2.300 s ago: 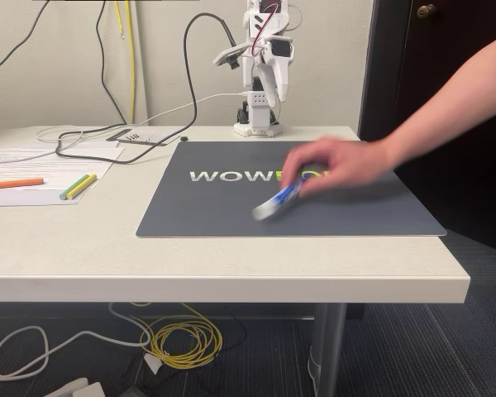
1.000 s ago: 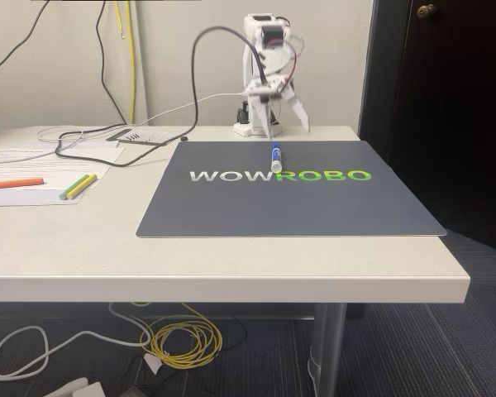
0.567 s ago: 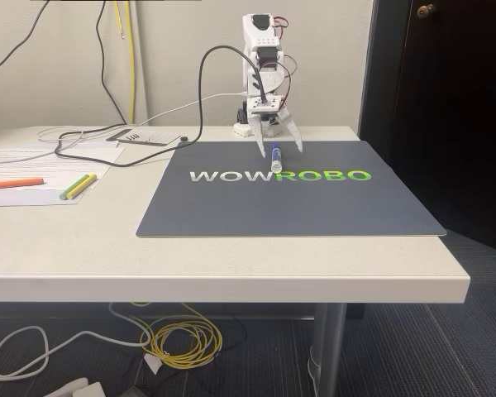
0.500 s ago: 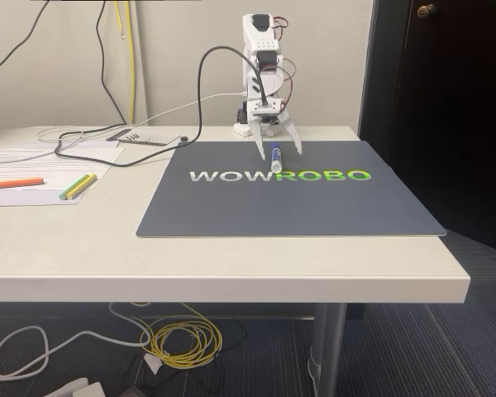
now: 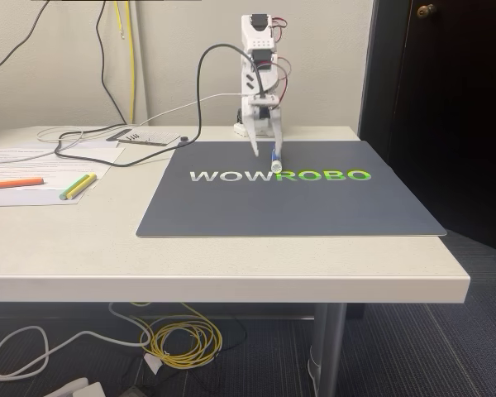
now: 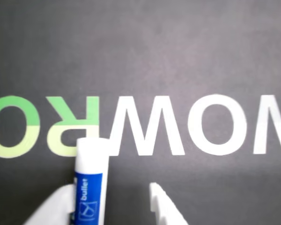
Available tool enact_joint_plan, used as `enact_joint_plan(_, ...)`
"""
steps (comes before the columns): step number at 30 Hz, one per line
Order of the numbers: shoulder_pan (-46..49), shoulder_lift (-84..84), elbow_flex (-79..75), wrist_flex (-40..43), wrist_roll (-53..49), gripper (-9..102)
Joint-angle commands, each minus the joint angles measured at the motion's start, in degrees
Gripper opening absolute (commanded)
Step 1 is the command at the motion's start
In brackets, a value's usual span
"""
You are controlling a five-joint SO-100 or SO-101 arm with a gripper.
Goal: Pick up the blue marker.
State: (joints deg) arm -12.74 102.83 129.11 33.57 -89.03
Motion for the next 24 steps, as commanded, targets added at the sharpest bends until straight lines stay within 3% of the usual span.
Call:
enact_joint_plan(1, 0.4, -1.9, 0.8, -3.4, -0.2, 34)
enact_joint_plan(6, 0.9, -5.8, 3.8, -10.3, -1.2, 47)
enact_joint_plan(14, 1.1, -7.6, 5.5, -14.2, -2.4, 47)
enact_joint_plan(24, 1.2, -7.6, 6.2, -15.8, -2.5, 24)
